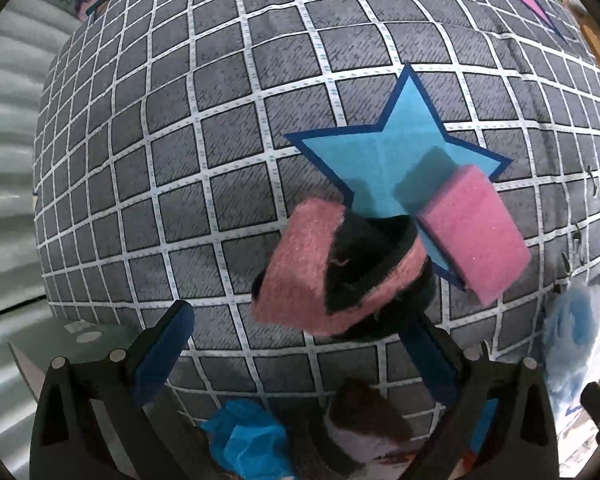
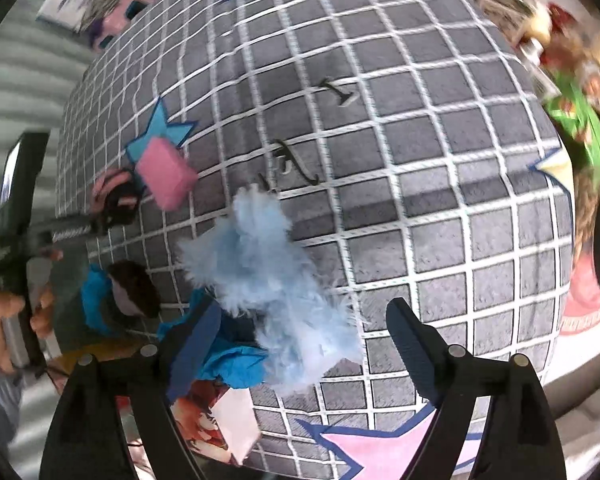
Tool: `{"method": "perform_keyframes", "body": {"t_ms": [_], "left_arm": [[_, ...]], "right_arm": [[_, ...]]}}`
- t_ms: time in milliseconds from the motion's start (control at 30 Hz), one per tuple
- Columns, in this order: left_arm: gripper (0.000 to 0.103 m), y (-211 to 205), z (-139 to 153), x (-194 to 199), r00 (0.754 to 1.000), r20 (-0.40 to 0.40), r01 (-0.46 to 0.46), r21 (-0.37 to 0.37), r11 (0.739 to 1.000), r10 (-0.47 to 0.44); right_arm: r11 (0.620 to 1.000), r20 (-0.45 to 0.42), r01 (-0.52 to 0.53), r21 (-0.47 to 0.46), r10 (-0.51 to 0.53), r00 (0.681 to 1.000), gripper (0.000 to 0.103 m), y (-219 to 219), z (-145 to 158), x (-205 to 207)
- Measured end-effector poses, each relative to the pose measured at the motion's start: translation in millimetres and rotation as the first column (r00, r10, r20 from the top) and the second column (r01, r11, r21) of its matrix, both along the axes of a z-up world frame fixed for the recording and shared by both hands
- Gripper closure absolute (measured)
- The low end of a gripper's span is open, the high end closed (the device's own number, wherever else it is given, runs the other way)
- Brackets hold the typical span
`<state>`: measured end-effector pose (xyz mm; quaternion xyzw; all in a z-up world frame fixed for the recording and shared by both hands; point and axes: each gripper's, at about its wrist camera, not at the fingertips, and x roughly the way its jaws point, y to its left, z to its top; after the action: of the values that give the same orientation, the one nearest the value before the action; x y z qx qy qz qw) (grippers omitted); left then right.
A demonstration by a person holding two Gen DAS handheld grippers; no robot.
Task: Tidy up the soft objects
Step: 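Lift the knit glove with the left tool while the right tool lifts the fluffy toy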
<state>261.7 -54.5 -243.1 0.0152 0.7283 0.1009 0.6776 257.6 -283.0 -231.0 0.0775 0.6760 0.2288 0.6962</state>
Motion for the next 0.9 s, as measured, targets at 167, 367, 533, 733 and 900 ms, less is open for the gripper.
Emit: {"method": "perform_keyframes", "body": {"t_ms": [167, 367, 533, 733, 900], "left_arm": [[0.003, -18.0, -16.2, 8.9, 1.0, -0.013, 0.011, 0.022, 1.0, -0.011], [0.003, -36.4, -39.0, 11.2, 1.0, -0.007, -0.003, 0.016, 1.0, 0.003], [0.0, -23.3, -36.1, 25.4, 1.0, -0.01, -0.002, 0.008, 1.0, 0.002], [0.0, 7.0, -36.9, 14.6, 0.995, -0.025, -0.099, -0.084, 0.992, 0.097], [0.0, 28.5, -43.7, 2.1, 0.986, -0.044, -0.168, -0.154, 0.974, 0.163]], "right_arm": [[0.996, 0.019, -0.054, -0.069, 0.055, 0.998, 0.017, 36.4, -12.7, -3.6], [0.977, 0.022, -0.105, -0.188, 0.111, 0.994, 0.017, 65.6, -38.3, -8.5], [0.942, 0.043, -0.165, -0.29, 0.185, 0.982, 0.0, 85.5, -50.4, -23.7], [0.941, 0.049, -0.151, -0.303, 0.173, 0.984, 0.0, 79.6, -50.3, -30.2], [0.936, 0.016, -0.166, -0.311, 0.18, 0.984, 0.0, 91.0, -54.8, -22.8]]}}
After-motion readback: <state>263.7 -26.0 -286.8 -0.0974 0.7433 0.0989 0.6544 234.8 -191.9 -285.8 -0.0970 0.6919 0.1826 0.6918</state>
